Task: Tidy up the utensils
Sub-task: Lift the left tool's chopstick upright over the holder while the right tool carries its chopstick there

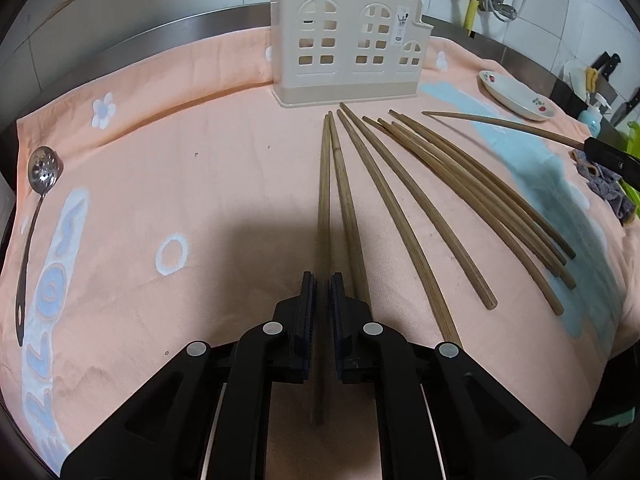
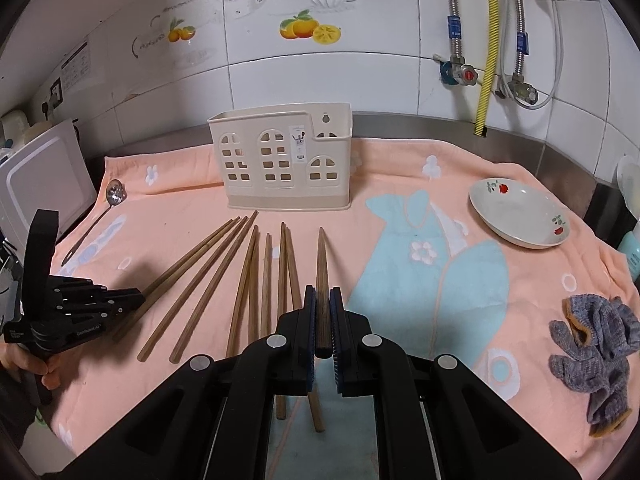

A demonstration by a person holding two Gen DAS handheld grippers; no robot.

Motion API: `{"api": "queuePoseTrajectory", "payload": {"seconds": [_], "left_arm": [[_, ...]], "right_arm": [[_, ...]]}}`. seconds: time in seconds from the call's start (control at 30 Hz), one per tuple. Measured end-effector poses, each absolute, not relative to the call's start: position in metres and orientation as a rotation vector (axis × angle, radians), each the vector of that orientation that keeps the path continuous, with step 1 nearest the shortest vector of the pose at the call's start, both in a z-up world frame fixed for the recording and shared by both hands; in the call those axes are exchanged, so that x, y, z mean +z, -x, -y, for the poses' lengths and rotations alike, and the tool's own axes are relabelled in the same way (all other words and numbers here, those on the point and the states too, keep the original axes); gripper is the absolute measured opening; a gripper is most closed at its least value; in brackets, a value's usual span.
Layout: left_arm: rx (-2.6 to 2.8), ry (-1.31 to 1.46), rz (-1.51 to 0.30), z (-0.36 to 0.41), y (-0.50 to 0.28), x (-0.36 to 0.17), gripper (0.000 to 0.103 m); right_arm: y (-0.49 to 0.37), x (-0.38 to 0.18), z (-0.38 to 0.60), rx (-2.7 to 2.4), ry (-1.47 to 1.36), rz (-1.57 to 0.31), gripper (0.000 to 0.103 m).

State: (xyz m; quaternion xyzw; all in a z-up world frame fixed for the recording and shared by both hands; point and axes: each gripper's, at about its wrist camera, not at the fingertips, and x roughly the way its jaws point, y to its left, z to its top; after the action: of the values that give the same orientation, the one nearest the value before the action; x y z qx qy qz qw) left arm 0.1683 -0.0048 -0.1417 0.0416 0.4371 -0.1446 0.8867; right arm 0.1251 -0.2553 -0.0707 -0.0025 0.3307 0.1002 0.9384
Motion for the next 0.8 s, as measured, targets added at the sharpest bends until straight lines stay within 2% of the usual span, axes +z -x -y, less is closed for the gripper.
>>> {"api": "queuePoseTrajectory", "payload": {"seconds": [0.23, 0.8], "left_arm": [[-0.288, -0.073, -0.908, 0.006, -0.172, -0.131, 0.006], [-0.369, -0.066, -0.704, 0.007, -0.187, -0.027, 0.006]], "right_arm": [[-0.127, -0.060, 0.254, 0.221, 0.017, -0.651, 0.007], [-0.169, 0.030, 0.240, 0.333, 0.103, -0.543, 0.007]]}}
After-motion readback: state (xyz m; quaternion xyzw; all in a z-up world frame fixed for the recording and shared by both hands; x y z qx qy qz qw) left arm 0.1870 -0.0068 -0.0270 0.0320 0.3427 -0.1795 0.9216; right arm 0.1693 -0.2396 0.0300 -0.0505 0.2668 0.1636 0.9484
